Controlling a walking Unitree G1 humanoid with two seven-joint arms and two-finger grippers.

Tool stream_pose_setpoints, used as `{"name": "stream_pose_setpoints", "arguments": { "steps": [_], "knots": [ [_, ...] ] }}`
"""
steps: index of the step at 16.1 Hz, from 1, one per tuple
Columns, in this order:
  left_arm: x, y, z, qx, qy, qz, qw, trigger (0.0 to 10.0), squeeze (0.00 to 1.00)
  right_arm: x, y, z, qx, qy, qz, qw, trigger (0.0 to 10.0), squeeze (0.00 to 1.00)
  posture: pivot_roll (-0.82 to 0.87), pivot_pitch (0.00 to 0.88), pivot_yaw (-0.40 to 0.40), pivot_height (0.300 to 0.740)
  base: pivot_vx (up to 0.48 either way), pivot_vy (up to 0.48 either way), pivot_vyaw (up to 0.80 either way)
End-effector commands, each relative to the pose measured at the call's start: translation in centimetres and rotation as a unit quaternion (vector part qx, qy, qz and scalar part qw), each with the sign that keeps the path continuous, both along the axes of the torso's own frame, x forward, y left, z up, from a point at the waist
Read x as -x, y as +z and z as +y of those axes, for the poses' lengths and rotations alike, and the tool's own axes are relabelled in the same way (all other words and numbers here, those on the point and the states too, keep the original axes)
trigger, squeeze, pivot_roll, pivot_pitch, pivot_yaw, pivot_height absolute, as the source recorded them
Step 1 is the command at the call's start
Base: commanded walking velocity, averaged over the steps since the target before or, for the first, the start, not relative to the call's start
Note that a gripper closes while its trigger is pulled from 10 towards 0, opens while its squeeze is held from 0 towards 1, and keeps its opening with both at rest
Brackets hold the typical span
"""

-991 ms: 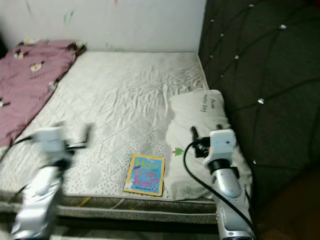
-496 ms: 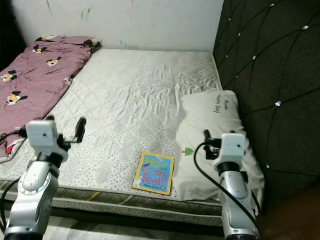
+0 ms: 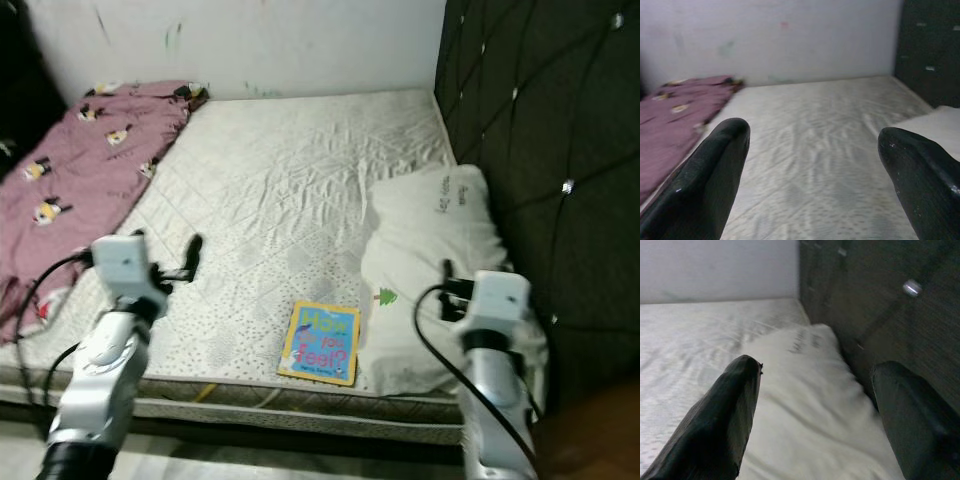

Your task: Clean up the room

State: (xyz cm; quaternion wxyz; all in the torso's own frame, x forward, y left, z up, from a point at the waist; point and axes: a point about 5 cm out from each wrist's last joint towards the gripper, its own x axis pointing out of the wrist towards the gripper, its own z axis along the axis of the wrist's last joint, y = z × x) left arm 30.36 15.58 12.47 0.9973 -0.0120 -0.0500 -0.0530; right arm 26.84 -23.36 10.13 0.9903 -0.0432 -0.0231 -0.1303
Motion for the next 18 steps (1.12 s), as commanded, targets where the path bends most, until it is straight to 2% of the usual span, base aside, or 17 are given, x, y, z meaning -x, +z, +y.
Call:
{"name": "stream_pose_setpoints", "arguments": {
  "steps": [1,4,7,9,12,16,18],
  "knots": [
    [0.0,-0.6,-0.3,-0.002,-0.011,0.009,1.000,10.0,0.00,0.2,0.5,0.1,-0.002,-0.004,-0.014,1.000,10.0,0.00,-0.13,0.061,0.169,0.740,0.000,0.000,0.00],
    [-0.7,-0.7,-0.6,0.000,-0.008,0.004,1.000,10.0,0.00,-0.8,0.7,1.2,-0.001,0.022,-0.017,1.000,10.0,0.00,-0.12,0.009,0.143,0.740,0.000,0.000,0.00],
    [-1.2,0.1,0.5,0.007,0.028,-0.012,0.999,10.0,0.00,-2.7,0.9,2.7,-0.002,0.064,-0.011,0.998,10.0,0.00,-0.06,0.000,0.096,0.740,0.000,0.000,0.00],
    [-0.3,-0.3,1.3,0.003,0.046,-0.011,0.999,10.0,0.00,-3.4,0.4,3.6,-0.004,0.090,0.005,0.996,10.0,0.00,-0.02,0.015,0.059,0.740,0.000,0.000,0.00],
    [1.2,-1.7,2.0,0.003,0.071,0.003,0.997,10.0,0.00,-3.5,0.1,4.4,-0.007,0.111,0.011,0.994,10.0,0.00,-0.01,0.018,0.018,0.740,0.000,0.000,0.00],
    [1.7,-1.9,1.9,0.009,0.078,0.009,0.997,10.0,0.00,-3.8,-0.3,5.1,-0.004,0.126,0.019,0.992,10.0,0.00,0.01,0.039,-0.014,0.740,0.000,0.000,0.00],
    [1.7,-2.6,2.6,0.009,0.088,0.021,0.996,10.0,0.00,-3.3,-0.6,5.6,-0.008,0.130,0.018,0.991,10.0,0.00,-0.02,0.029,0.002,0.740,0.000,0.000,0.00]
  ]
}}
